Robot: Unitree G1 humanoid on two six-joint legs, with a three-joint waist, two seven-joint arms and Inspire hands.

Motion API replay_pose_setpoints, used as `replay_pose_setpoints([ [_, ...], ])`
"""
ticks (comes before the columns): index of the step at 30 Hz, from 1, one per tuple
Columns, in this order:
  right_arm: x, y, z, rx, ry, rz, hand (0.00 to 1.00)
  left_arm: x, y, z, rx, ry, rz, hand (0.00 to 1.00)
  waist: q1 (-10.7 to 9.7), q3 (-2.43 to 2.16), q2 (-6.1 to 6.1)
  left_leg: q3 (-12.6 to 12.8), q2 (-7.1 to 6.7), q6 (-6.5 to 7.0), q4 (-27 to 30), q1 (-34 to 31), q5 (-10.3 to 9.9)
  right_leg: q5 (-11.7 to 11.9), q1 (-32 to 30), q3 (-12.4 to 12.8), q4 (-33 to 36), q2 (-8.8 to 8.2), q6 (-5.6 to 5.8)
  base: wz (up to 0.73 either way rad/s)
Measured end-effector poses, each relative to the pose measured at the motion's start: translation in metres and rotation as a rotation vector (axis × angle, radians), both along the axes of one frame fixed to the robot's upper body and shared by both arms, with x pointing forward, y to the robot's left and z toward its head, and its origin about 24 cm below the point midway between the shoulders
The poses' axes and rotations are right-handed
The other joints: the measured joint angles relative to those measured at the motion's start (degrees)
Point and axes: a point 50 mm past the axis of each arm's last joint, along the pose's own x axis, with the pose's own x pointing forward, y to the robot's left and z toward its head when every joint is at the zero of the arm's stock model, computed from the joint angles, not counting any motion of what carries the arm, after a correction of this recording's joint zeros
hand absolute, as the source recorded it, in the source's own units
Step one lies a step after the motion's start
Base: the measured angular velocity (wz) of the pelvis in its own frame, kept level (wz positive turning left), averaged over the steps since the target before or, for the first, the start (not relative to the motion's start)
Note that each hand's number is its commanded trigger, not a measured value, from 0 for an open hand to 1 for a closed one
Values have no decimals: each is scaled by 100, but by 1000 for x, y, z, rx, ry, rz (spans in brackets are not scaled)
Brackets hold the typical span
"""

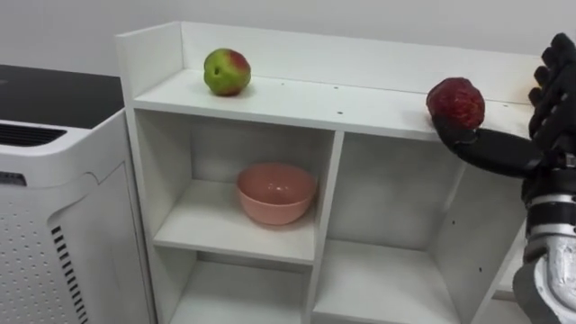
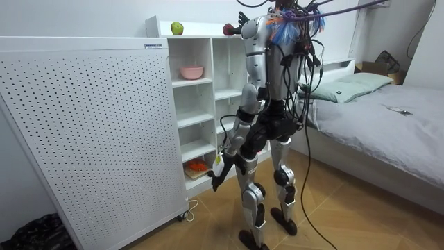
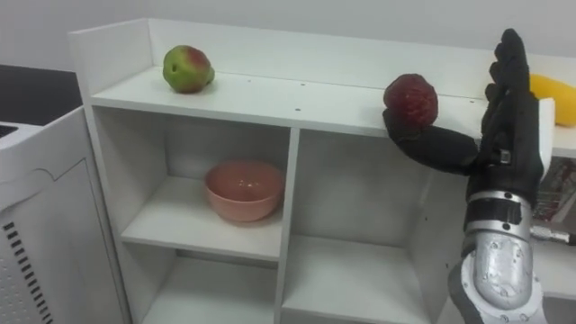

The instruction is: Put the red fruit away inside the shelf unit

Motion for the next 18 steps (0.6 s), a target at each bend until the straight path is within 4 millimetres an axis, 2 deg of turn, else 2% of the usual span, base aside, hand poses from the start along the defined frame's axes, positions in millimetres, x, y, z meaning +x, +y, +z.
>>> replay_pose_setpoints([
  [10,4,-5,-7,-12,46,-8,0,0,-1,0,-5,-1,6,0,36,-1,23,-24,-6,1,14,4,1,0,2,-35,-4,-6,0,1],
  [14,4,-5,-7,-33,51,10,0,1,0,0,-5,-4,7,0,40,-17,64,-37,-7,0,25,-8,1,0,2,-87,-4,-8,0,0],
  [18,5,-7,-7,-54,66,23,0,1,0,1,-15,-3,5,0,42,-19,49,-33,-11,4,7,15,15,0,23,-123,-3,-17,0,0],
])
